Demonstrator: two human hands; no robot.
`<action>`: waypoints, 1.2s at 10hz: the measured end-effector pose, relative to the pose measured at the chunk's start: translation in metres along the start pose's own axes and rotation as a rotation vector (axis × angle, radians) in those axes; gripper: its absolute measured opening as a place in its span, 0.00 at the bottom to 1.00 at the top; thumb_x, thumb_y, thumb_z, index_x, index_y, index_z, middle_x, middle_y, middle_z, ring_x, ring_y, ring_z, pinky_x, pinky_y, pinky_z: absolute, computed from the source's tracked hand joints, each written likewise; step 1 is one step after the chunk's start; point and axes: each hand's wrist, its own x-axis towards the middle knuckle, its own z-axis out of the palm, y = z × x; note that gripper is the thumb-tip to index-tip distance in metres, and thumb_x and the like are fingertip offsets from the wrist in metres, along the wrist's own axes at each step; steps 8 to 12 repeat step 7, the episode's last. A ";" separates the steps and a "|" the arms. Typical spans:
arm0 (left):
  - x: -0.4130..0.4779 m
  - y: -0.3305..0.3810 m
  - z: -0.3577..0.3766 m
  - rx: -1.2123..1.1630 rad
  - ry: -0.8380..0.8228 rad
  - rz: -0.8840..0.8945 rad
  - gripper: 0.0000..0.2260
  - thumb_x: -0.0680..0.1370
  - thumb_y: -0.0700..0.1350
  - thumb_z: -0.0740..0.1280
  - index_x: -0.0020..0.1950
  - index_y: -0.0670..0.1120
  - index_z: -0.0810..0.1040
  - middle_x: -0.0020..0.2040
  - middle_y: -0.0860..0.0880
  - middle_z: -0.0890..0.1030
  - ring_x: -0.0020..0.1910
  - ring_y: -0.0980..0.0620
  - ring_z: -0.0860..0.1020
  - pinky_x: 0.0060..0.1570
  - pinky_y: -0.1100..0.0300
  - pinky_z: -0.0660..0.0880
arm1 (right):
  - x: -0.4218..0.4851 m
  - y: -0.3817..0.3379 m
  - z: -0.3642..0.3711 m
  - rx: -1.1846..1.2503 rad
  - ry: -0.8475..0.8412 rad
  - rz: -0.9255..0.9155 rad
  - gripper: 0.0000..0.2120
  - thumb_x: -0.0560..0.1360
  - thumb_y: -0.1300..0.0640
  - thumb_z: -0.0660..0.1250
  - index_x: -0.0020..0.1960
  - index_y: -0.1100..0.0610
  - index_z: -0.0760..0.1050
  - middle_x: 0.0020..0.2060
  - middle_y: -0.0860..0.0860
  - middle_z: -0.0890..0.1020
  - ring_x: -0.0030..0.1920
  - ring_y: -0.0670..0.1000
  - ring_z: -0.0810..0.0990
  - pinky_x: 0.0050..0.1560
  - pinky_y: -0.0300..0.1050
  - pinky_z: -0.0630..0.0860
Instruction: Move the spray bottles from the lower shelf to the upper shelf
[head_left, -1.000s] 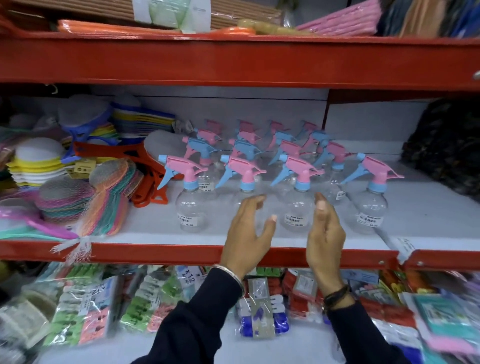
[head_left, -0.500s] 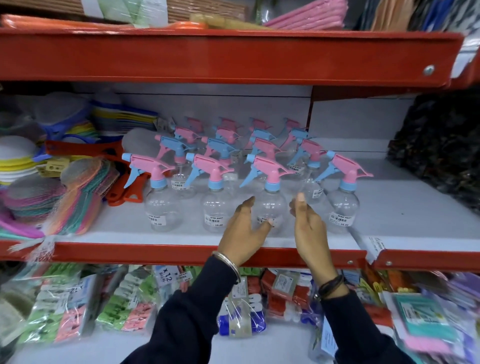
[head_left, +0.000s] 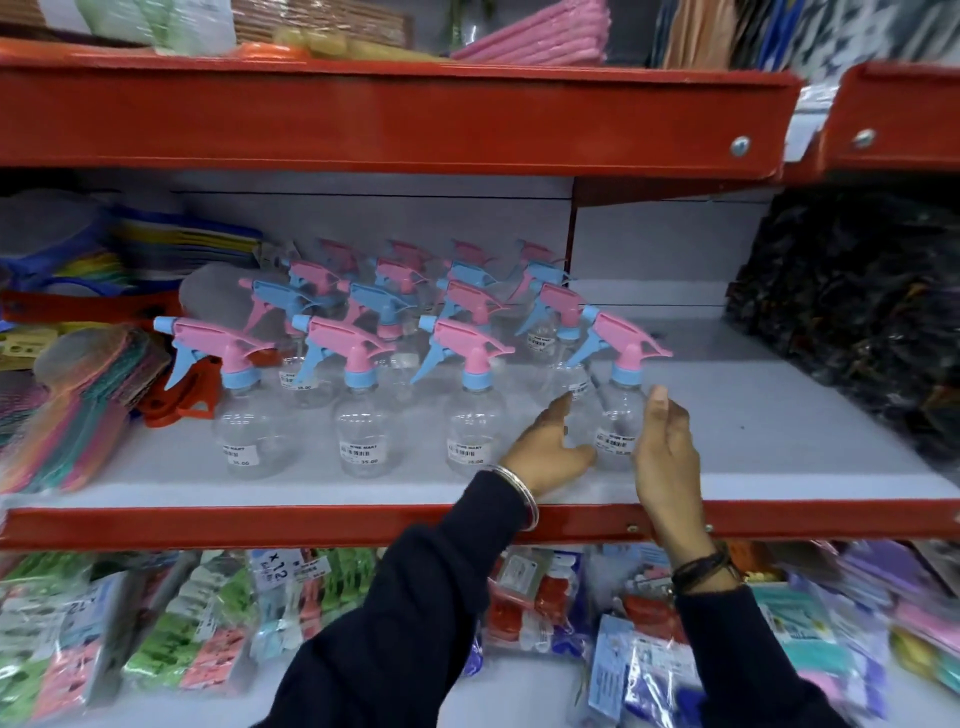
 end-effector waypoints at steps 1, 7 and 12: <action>0.000 -0.001 0.001 -0.059 -0.058 -0.026 0.34 0.75 0.39 0.65 0.76 0.50 0.51 0.75 0.48 0.60 0.71 0.50 0.64 0.67 0.58 0.66 | 0.003 -0.001 -0.002 0.038 -0.009 0.024 0.27 0.75 0.36 0.45 0.58 0.52 0.72 0.52 0.50 0.75 0.52 0.52 0.74 0.52 0.46 0.67; -0.062 -0.010 -0.014 0.028 0.283 0.172 0.24 0.78 0.44 0.63 0.73 0.51 0.62 0.70 0.52 0.68 0.68 0.56 0.68 0.68 0.60 0.64 | -0.031 0.005 -0.015 0.167 0.042 -0.017 0.27 0.76 0.36 0.50 0.61 0.53 0.74 0.59 0.53 0.79 0.59 0.48 0.77 0.63 0.52 0.72; -0.062 -0.010 -0.014 0.028 0.283 0.172 0.24 0.78 0.44 0.63 0.73 0.51 0.62 0.70 0.52 0.68 0.68 0.56 0.68 0.68 0.60 0.64 | -0.031 0.005 -0.015 0.167 0.042 -0.017 0.27 0.76 0.36 0.50 0.61 0.53 0.74 0.59 0.53 0.79 0.59 0.48 0.77 0.63 0.52 0.72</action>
